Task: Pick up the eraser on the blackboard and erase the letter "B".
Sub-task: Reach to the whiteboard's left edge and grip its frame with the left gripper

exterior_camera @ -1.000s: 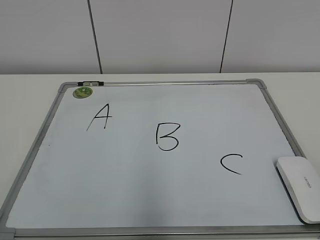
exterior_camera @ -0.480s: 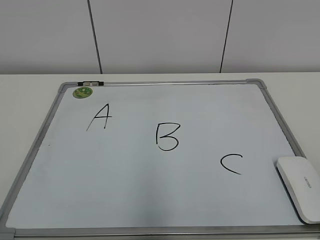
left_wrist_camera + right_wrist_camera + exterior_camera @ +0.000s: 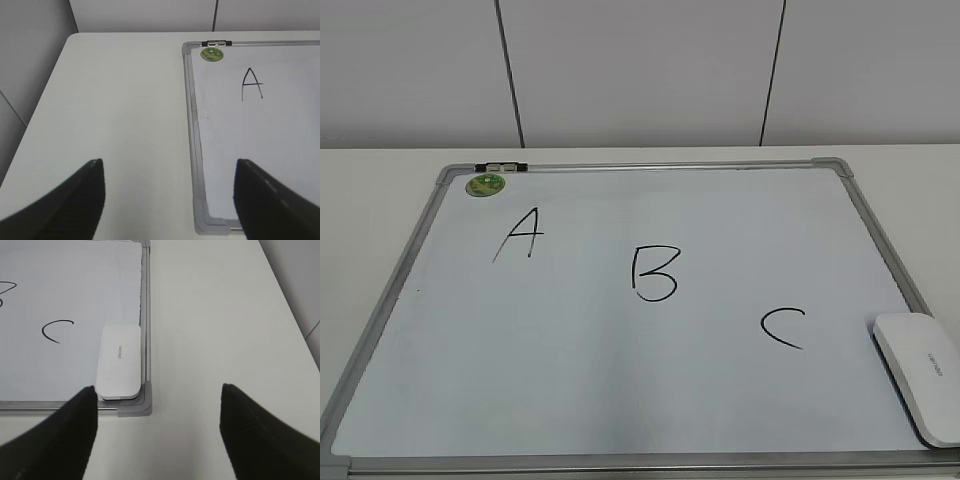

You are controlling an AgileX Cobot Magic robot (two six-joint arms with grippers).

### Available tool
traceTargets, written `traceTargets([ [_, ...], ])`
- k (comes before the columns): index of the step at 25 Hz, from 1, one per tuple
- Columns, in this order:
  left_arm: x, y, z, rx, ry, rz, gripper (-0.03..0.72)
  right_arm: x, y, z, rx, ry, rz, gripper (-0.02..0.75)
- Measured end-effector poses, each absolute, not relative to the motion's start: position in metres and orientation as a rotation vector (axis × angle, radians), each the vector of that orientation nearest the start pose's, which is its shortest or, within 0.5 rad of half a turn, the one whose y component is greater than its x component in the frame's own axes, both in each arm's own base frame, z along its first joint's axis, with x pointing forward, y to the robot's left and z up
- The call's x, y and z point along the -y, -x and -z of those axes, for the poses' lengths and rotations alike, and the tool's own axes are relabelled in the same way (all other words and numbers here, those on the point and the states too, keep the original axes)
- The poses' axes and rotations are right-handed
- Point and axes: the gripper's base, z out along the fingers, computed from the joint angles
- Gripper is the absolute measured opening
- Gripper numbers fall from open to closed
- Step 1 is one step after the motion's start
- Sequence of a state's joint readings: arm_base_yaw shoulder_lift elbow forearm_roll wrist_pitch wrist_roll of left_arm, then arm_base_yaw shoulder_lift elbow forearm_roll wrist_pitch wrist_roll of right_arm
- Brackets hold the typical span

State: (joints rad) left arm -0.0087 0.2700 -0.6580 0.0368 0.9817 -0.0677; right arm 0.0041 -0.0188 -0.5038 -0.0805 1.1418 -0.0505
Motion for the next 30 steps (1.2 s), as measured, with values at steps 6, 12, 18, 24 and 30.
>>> traceTargets([
  [6, 0.0, -0.099, -0.343, -2.147, 0.059, 0.035, 0.581, 0.007, 0.012, -0.272, -2.102, 0.049, 0.125, 0.587],
  [12, 0.004, -0.172, -0.329, -2.339, 0.083, 0.077, 0.581, 0.007, 0.012, -0.272, -2.102, 0.049, 0.125, 0.587],
  [18, 0.006, -0.235, -0.307, -2.534, 0.083, 0.077, 0.58, 0.007, 0.012, -0.272, -2.102, 0.049, 0.125, 0.587],
  [24, 0.007, -0.29, -0.28, -2.694, 0.017, 0.067, 0.578, 0.007, 0.012, -0.272, -2.102, 0.049, 0.125, 0.587],
  [30, 0.009, -0.336, -0.241, -2.819, 0.008, 0.089, 0.54, 0.007, 0.012, -0.272, -2.102, 0.049, 0.125, 0.586],
])
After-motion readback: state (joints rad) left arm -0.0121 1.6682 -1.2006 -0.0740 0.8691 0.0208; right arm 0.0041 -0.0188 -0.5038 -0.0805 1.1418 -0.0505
